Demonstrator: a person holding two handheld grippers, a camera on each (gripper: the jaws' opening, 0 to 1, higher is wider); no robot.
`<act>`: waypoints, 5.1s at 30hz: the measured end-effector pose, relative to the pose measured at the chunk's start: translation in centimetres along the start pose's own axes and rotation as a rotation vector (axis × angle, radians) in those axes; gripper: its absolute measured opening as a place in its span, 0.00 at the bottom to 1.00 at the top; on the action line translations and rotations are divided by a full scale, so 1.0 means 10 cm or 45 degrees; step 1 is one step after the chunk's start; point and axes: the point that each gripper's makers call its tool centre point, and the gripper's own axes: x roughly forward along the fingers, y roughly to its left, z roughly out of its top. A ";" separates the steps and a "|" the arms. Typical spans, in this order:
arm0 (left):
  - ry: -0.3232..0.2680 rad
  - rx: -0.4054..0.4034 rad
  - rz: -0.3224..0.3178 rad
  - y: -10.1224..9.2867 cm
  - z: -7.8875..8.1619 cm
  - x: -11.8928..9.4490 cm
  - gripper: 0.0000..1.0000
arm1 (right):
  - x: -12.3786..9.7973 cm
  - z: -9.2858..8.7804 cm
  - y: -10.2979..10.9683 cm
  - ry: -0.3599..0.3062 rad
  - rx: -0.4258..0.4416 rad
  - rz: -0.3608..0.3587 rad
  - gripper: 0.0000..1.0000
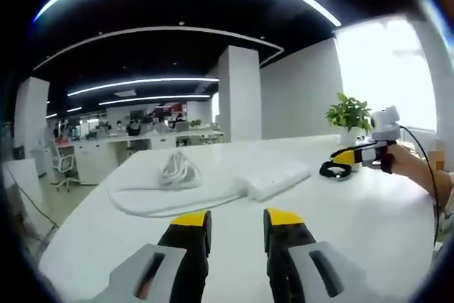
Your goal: Straighten the power strip on the desk, plug the charger into it
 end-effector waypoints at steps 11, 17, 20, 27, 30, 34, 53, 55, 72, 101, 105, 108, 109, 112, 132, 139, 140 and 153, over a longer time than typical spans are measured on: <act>0.013 0.018 -0.013 -0.01 0.06 0.07 0.29 | 0.04 -0.07 0.01 0.036 -0.048 0.050 0.37; 0.001 0.010 -0.059 -0.07 0.12 0.16 0.29 | 0.03 -0.08 -0.01 0.052 -0.087 0.063 0.37; 0.002 0.001 -0.061 -0.05 0.16 0.20 0.28 | 0.04 -0.08 -0.02 0.054 -0.088 0.068 0.37; 0.032 0.000 -0.072 -0.03 0.19 0.27 0.28 | 0.08 -0.09 0.01 0.070 -0.109 0.090 0.37; 0.029 0.008 -0.068 -0.01 0.22 0.31 0.28 | 0.09 -0.08 0.00 0.064 -0.110 0.092 0.37; -0.009 -0.006 -0.061 0.00 0.27 0.38 0.28 | 0.13 -0.09 0.01 0.078 -0.091 0.118 0.36; 0.007 -0.023 -0.033 0.09 0.27 0.66 0.28 | 0.30 -0.03 0.01 0.084 -0.120 0.175 0.34; 0.013 -0.025 -0.039 0.09 0.27 0.69 0.28 | 0.33 -0.02 0.01 0.087 -0.146 0.180 0.34; 0.014 -0.032 -0.044 0.11 0.33 0.88 0.28 | 0.43 0.09 0.05 0.061 -0.206 0.226 0.34; 0.084 -0.045 -0.129 0.09 0.18 1.17 0.28 | 0.73 0.16 -0.17 0.100 -0.252 0.256 0.35; 0.106 -0.052 -0.149 0.03 0.14 1.23 0.28 | 0.76 0.16 -0.28 0.104 -0.232 0.244 0.35; 0.123 -0.054 -0.163 0.00 0.10 1.26 0.28 | 0.78 0.13 -0.34 0.114 -0.223 0.238 0.35; 0.130 -0.058 -0.170 -0.01 0.09 1.28 0.28 | 0.78 0.11 -0.35 0.119 -0.219 0.241 0.35; 0.144 -0.067 -0.190 -0.05 0.05 1.32 0.28 | 0.79 0.05 -0.38 0.141 -0.214 0.248 0.35; 0.222 -0.052 -0.324 -0.33 -0.23 1.44 0.27 | 0.84 -0.18 -0.45 0.228 -0.231 0.231 0.38; 0.219 -0.015 -0.349 -0.41 -0.24 1.45 0.27 | 0.84 -0.19 -0.44 0.230 -0.226 0.243 0.38; 0.230 0.008 -0.349 -0.41 -0.26 1.46 0.27 | 0.84 -0.20 -0.42 0.233 -0.225 0.249 0.38; 0.257 0.044 -0.365 -0.49 -0.30 1.48 0.27 | 0.84 -0.25 -0.40 0.266 -0.229 0.271 0.38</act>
